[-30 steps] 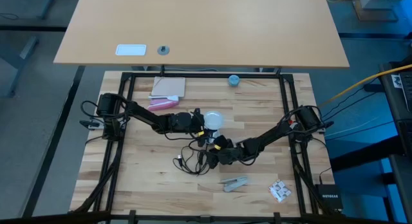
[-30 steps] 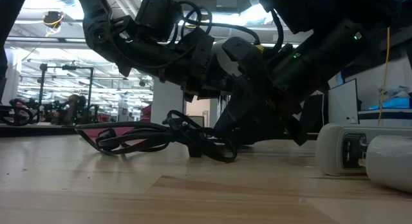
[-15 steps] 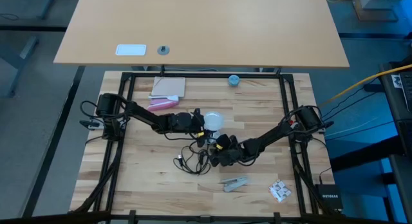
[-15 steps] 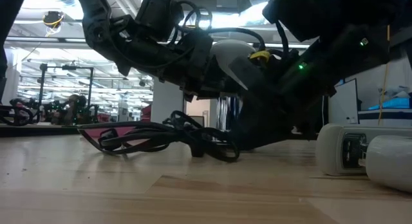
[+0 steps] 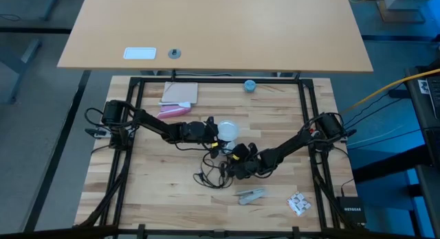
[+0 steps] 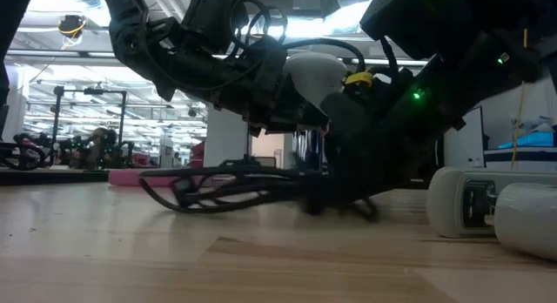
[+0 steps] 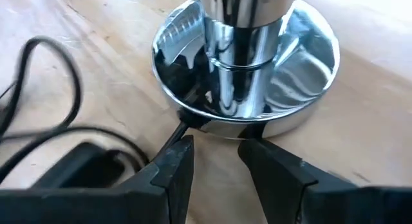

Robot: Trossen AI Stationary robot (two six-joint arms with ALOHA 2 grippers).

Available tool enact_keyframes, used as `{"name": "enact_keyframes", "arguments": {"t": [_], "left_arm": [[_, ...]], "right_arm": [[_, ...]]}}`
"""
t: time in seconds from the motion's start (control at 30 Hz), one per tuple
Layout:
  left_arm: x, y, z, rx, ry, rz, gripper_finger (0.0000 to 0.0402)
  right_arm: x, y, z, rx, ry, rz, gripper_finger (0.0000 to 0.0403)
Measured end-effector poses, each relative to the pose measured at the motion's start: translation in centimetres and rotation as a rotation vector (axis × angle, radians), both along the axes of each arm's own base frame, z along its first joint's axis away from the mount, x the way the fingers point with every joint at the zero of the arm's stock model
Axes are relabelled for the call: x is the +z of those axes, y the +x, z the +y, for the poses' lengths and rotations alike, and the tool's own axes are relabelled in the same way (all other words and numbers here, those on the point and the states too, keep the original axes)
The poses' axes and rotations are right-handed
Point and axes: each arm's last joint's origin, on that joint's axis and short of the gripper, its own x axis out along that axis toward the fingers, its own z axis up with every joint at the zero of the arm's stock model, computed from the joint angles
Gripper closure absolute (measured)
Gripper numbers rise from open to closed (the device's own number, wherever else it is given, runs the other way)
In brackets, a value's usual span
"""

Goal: Screw lightbulb
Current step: Insert the lightbulb into the lamp

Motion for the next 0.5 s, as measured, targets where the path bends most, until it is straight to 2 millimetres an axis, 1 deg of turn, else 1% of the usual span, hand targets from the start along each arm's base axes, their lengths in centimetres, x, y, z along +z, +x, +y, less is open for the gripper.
{"name": "enact_keyframes", "arguments": {"t": [0.4,0.5], "left_arm": [[-0.1,0.0,0.0,0.009,0.003,0.004,0.0251],[-0.1,0.0,0.1,0.015,0.005,0.005,0.0251]], "right_arm": [[-0.1,0.1,-1.4,0.055,-0.155,0.089,0.0249],[0.5,-0.3,-1.6,0.101,-0.199,0.144,0.0248]]}}
